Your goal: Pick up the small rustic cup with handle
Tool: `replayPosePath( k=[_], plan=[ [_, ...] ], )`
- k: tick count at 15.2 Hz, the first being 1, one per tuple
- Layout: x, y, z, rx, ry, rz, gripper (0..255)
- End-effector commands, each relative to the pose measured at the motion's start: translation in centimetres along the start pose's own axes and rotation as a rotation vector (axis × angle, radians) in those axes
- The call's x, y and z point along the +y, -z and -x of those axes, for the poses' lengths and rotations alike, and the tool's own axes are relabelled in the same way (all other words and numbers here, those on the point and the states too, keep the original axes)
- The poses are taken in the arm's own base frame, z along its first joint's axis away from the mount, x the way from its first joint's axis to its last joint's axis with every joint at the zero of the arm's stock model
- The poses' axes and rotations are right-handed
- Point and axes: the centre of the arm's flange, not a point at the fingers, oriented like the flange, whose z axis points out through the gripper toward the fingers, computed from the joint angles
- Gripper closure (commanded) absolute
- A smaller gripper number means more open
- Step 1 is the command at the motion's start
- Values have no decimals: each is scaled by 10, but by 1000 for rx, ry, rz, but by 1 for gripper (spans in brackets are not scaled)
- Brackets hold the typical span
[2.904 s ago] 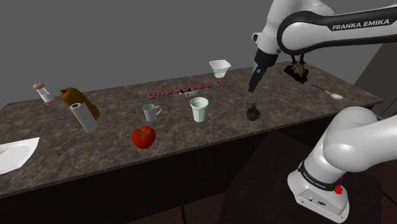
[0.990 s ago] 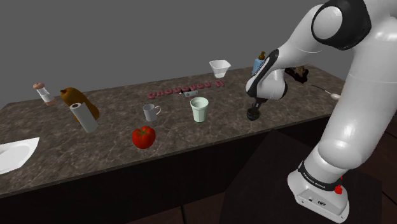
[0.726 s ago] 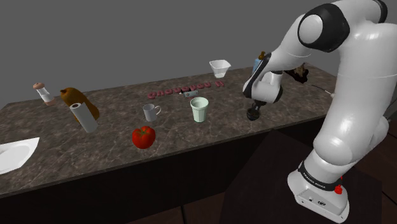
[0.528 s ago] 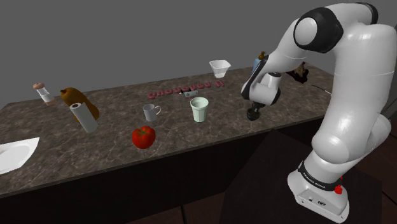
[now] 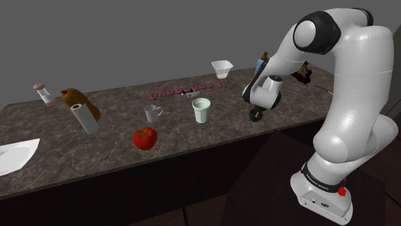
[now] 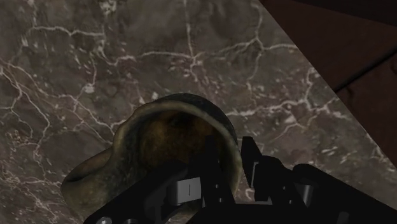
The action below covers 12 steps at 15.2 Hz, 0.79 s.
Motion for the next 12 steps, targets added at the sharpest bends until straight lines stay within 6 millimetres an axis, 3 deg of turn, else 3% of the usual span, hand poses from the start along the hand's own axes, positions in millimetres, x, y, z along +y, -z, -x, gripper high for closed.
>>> replayPosePath(
  k=[1, 6, 12],
  plan=[
    [0, 0, 1, -1, -1, 0, 255],
    [1, 0, 1, -1, -1, 0, 255],
    [5, 31, -4, -1, -1, 0, 255]
  ],
)
